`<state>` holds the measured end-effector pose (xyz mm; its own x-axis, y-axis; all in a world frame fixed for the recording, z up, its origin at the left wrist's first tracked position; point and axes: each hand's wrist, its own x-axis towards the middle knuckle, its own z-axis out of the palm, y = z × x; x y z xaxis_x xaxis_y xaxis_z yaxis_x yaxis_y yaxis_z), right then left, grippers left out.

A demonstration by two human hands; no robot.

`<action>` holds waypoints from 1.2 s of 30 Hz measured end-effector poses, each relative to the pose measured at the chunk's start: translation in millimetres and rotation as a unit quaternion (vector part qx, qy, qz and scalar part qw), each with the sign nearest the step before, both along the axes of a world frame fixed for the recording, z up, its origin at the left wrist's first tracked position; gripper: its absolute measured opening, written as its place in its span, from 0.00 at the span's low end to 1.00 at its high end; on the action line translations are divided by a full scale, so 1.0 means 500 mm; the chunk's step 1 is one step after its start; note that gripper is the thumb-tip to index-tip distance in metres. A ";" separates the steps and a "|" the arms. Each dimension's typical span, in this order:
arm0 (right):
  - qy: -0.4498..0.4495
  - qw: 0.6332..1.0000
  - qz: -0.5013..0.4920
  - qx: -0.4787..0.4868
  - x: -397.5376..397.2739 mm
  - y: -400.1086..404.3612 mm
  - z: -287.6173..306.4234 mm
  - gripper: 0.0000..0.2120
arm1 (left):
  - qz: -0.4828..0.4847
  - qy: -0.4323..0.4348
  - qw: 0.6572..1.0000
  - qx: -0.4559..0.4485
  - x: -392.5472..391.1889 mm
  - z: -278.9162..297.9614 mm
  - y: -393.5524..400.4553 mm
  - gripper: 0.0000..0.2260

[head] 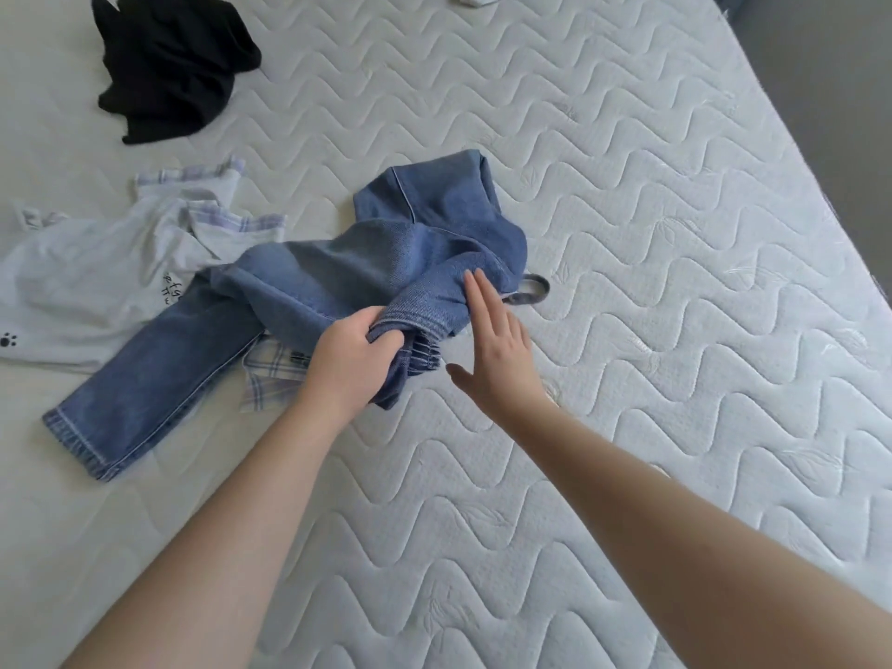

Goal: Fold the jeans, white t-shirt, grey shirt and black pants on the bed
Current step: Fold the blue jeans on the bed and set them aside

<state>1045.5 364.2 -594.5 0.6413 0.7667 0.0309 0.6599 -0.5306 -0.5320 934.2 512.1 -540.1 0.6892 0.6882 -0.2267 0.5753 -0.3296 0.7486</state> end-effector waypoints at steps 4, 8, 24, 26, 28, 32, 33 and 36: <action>-0.045 0.997 -0.037 0.058 -0.026 -0.042 0.058 0.53 | 0.048 -0.077 0.989 -0.114 -0.039 0.105 -0.066 0.14; 0.020 0.987 -0.123 0.099 -0.036 -0.081 0.125 0.54 | 0.106 -0.132 0.961 -0.218 -0.085 0.214 -0.143 0.08; 0.443 0.896 -0.044 0.012 -0.172 -0.339 0.417 0.03 | 0.214 -0.127 0.908 -0.337 -0.287 0.428 -0.264 0.15; 0.527 0.845 -0.060 0.070 -0.187 -0.371 0.460 0.07 | 0.180 -0.073 0.946 -0.261 -0.303 0.432 -0.266 0.19; 0.579 0.803 -0.069 0.126 -0.202 -0.399 0.499 0.15 | 0.140 -0.019 0.972 -0.185 -0.314 0.434 -0.271 0.24; 0.639 0.736 -0.098 0.200 -0.241 -0.432 0.564 0.16 | 0.089 -0.007 0.995 -0.050 -0.318 0.436 -0.291 0.20; 0.647 0.725 -0.107 0.211 -0.254 -0.435 0.574 0.16 | 0.078 -0.017 0.997 -0.025 -0.317 0.442 -0.301 0.19; 0.667 0.693 -0.127 0.242 -0.301 -0.430 0.598 0.18 | 0.064 -0.083 0.992 0.071 -0.327 0.467 -0.353 0.18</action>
